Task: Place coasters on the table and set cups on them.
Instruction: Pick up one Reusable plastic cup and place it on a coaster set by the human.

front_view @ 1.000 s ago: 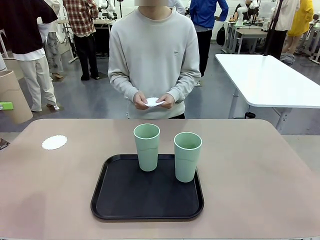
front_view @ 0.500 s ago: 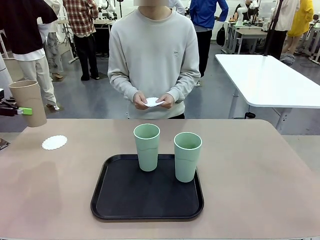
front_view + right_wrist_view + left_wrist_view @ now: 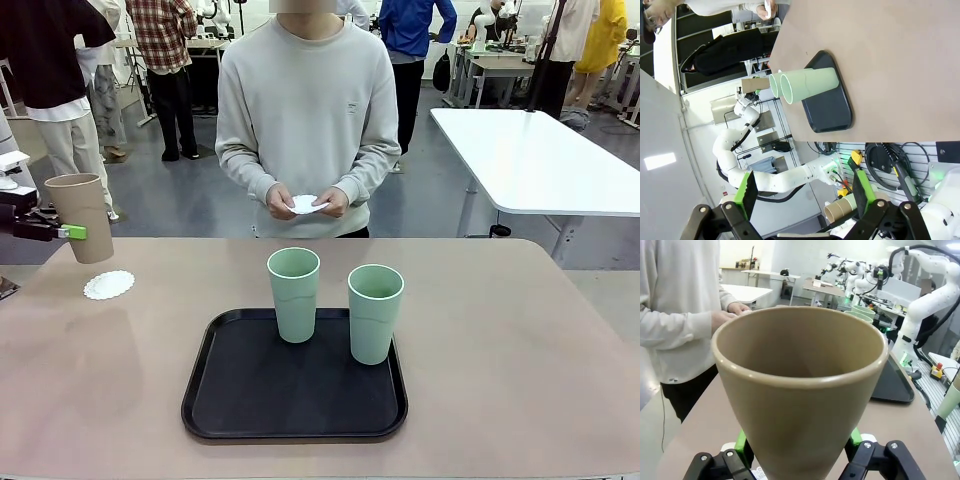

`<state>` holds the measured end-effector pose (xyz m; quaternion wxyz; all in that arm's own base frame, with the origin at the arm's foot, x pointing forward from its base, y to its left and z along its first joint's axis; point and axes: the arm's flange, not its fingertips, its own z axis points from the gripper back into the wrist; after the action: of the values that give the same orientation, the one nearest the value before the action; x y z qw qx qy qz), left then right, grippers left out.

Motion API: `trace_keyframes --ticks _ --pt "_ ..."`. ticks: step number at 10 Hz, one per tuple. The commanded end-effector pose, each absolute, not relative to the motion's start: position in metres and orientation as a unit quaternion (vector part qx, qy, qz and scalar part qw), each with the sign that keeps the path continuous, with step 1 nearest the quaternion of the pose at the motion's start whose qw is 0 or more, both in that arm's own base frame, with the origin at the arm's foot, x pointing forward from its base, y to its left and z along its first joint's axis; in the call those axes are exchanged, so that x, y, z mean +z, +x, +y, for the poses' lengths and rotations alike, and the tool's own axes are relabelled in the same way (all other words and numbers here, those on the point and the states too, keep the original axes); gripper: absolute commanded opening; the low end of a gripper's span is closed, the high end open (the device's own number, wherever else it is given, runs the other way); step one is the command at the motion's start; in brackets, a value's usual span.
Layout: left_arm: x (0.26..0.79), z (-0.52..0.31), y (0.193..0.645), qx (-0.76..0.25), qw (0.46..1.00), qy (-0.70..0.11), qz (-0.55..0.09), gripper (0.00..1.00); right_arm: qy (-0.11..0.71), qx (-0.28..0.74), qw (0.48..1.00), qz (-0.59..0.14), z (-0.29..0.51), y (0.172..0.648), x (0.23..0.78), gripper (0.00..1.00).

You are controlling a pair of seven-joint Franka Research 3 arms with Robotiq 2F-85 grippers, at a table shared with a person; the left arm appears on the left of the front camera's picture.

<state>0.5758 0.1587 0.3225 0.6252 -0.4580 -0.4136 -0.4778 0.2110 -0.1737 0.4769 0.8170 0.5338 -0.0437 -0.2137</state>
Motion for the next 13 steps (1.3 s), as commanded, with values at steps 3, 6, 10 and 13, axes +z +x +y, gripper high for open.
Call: trace_keyframes --ticks 3,6,10,13 --pt "0.323 0.159 0.576 -0.478 0.625 -0.458 -0.414 0.85 0.539 -0.21 0.815 -0.046 -0.174 0.21 0.477 1.0" --pt "0.323 0.159 0.576 -0.478 0.625 -0.458 -0.414 0.85 0.539 -0.21 0.815 -0.046 -0.174 0.21 0.477 1.0" --pt "0.306 0.166 0.587 -0.505 0.597 -0.447 -0.436 0.85 0.539 -0.21 0.815 -0.046 -0.174 0.21 0.477 1.0" --pt "0.289 0.163 0.589 -0.539 0.573 -0.451 -0.421 0.85 0.539 -0.21 0.815 -0.046 -0.174 0.21 0.477 1.0"
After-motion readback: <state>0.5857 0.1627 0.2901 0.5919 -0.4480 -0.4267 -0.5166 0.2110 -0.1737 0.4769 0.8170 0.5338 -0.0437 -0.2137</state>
